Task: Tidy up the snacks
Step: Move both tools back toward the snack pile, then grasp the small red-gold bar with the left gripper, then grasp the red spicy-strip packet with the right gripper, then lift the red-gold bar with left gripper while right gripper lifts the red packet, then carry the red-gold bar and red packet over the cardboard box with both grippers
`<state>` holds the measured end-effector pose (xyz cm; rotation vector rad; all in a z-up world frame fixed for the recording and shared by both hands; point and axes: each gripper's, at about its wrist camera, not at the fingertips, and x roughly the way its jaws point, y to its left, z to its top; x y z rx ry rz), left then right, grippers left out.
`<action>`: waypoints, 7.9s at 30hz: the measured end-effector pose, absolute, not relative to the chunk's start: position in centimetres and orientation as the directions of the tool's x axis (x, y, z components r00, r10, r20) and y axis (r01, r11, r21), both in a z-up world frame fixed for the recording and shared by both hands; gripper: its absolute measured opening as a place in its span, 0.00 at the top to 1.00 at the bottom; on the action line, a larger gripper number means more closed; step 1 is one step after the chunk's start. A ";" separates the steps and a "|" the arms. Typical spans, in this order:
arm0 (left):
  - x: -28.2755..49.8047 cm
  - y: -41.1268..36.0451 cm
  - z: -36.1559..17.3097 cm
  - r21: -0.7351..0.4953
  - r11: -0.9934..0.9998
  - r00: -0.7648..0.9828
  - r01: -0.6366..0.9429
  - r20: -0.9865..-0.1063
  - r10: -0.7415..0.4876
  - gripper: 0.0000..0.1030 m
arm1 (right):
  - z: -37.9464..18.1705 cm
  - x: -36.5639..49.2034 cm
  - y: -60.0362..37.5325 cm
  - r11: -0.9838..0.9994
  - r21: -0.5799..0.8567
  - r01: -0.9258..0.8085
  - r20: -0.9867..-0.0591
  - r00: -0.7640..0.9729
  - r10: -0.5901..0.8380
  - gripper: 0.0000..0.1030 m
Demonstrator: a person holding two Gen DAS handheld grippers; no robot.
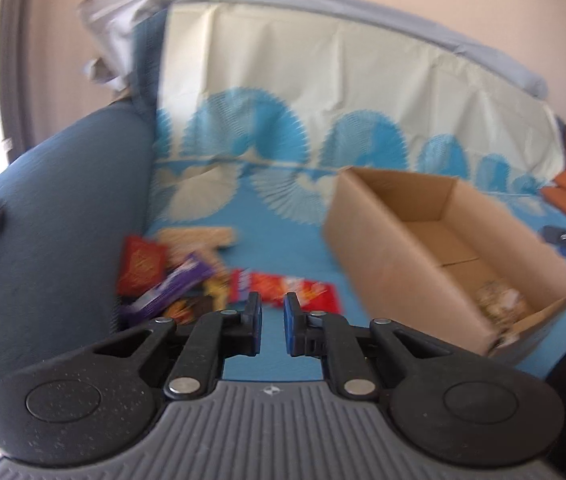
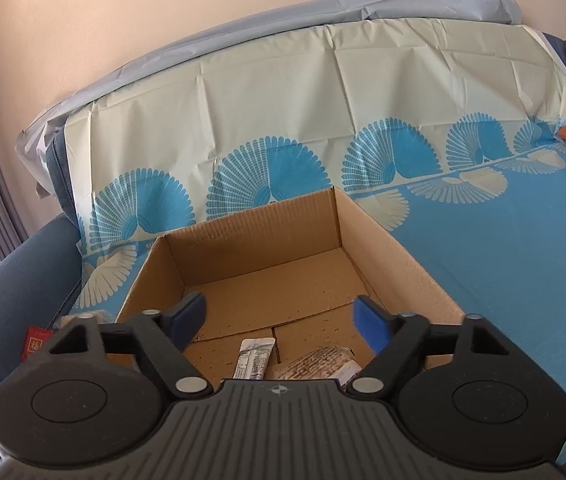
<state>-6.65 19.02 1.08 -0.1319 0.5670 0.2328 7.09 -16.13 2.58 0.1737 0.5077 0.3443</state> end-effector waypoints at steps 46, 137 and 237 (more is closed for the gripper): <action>-1.2 26.8 -4.5 -0.109 0.828 0.486 -0.551 -0.848 0.212 0.84 | 6.8 1.1 -1.2 0.812 -0.014 -0.584 -0.432 0.736 0.522 0.25; -1.0 26.4 -4.6 -0.152 0.836 0.535 -0.527 -0.824 0.187 0.60 | -8.6 15.9 18.4 0.739 0.059 -0.671 -0.832 0.376 0.408 0.01; -3.2 23.8 -2.6 -0.113 0.864 0.613 -0.490 -0.750 0.249 0.83 | 0.2 3.3 6.9 0.730 0.207 -0.651 -0.718 0.406 0.566 0.54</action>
